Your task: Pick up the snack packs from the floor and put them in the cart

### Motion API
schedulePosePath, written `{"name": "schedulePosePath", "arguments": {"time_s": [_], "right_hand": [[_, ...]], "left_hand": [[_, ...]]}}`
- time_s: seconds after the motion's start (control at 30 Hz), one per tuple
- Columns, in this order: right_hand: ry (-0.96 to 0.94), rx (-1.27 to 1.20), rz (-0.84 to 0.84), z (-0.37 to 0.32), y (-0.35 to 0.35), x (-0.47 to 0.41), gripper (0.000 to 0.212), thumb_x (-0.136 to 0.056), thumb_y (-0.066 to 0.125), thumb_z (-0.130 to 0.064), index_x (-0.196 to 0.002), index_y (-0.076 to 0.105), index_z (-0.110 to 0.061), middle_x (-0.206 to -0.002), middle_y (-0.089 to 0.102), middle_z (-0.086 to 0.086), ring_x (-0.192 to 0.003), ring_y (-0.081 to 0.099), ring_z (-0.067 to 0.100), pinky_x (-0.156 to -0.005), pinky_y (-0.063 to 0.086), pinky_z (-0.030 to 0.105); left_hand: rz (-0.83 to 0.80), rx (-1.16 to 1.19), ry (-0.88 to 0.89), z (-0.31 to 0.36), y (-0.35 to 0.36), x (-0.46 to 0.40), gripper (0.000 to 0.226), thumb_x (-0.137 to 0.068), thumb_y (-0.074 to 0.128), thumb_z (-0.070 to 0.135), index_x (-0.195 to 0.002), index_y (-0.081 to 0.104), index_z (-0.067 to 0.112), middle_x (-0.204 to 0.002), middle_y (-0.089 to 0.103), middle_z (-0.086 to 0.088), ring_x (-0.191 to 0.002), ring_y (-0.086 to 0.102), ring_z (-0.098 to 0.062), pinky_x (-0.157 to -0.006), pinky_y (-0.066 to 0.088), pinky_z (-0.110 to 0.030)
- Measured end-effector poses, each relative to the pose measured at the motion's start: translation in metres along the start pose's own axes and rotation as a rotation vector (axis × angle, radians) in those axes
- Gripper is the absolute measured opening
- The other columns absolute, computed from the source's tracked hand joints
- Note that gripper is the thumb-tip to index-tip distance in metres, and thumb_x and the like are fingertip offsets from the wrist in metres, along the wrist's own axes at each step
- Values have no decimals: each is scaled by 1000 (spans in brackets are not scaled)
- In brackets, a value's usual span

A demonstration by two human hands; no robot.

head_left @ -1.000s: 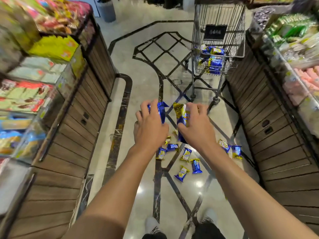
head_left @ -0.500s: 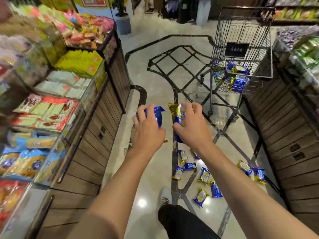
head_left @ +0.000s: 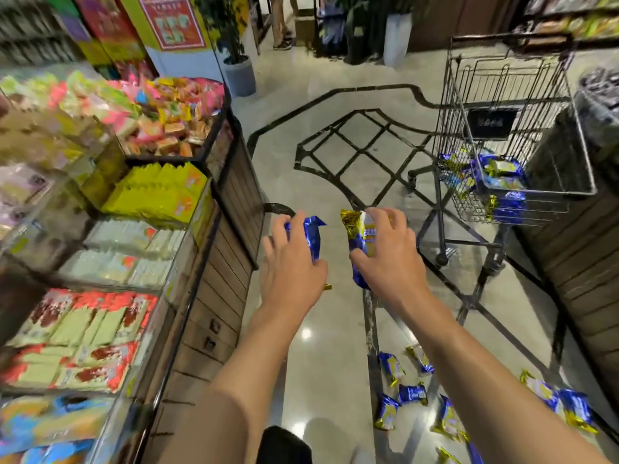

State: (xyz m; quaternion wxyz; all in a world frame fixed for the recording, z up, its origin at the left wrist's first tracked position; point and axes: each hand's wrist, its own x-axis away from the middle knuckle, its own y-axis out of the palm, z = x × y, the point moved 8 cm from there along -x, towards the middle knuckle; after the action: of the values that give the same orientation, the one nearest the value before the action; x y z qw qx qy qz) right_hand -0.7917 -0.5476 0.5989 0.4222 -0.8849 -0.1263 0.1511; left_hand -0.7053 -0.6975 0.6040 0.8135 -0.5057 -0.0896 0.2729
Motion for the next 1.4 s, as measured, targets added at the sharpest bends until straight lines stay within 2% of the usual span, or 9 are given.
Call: {"name": "schedulePosePath", "arguments": {"time_s": [0.2, 0.37, 0.53, 0.73, 0.93, 1.1, 1.23, 1.4], "right_hand": [[88, 54, 2, -9, 53, -87, 66, -83, 68, -29, -140, 34, -28, -146, 27, -3, -126, 38, 28, -83, 37, 29], [214, 108, 75, -20, 75, -162, 66, -80, 68, -29, -138, 37, -29, -142, 31, -3, -120, 41, 26, -77, 38, 31], [252, 203, 114, -21, 83, -228, 65, -79, 69, -30, -136, 38, -31, -141, 30, -6, -118, 42, 26, -73, 38, 31], [311, 248, 152, 17, 94, -322, 61, -78, 67, -32, -132, 38, -30, -139, 30, -4, -116, 39, 28, -73, 46, 38], [358, 174, 150, 69, 97, -439, 62, -82, 67, -31, -136, 35, -28, -144, 27, -1, -121, 38, 29, -87, 46, 40], [349, 165, 208, 102, 72, -524, 60, -81, 68, -30, -133, 38, -28, -143, 30, -2, -114, 42, 29, -81, 45, 37], [425, 154, 279, 143, 48, -578, 57, -81, 67, -27, -131, 40, -27, -142, 31, -6, -112, 41, 27, -84, 46, 39], [553, 179, 372, 198, 24, -634, 57, -79, 68, -27, -129, 40, -27, -139, 32, -5, -111, 42, 28, -79, 47, 40]], "left_hand": [[-70, 7, 36, -37, 26, -110, 82, -83, 70, 22, -150, 24, 27, -151, 21, 0, -127, 36, -26, -97, 48, -41], [-131, 21, 173, -41, 39, -213, 82, -81, 73, 23, -147, 24, 28, -149, 23, 0, -123, 39, -27, -92, 52, -42], [-152, -21, 282, -39, 53, -300, 80, -82, 72, 23, -146, 24, 28, -148, 24, 1, -119, 42, -26, -90, 51, -38], [-227, -52, 351, -16, 102, -396, 80, -83, 69, 22, -146, 21, 29, -147, 22, 0, -116, 41, -23, -90, 50, -35], [-257, -73, 343, 26, 147, -505, 80, -84, 69, 22, -148, 21, 29, -150, 21, 1, -121, 40, -23, -92, 49, -33], [-262, -54, 394, 85, 177, -587, 81, -85, 69, 22, -150, 22, 27, -152, 22, -1, -127, 39, -23, -95, 46, -33], [-293, -21, 497, 144, 208, -644, 83, -83, 71, 22, -150, 22, 27, -154, 21, 2, -131, 35, -22, -100, 48, -36], [-360, 13, 617, 213, 266, -709, 79, -84, 67, 21, -148, 22, 28, -153, 19, 2, -127, 36, -22, -96, 49, -37]]}}
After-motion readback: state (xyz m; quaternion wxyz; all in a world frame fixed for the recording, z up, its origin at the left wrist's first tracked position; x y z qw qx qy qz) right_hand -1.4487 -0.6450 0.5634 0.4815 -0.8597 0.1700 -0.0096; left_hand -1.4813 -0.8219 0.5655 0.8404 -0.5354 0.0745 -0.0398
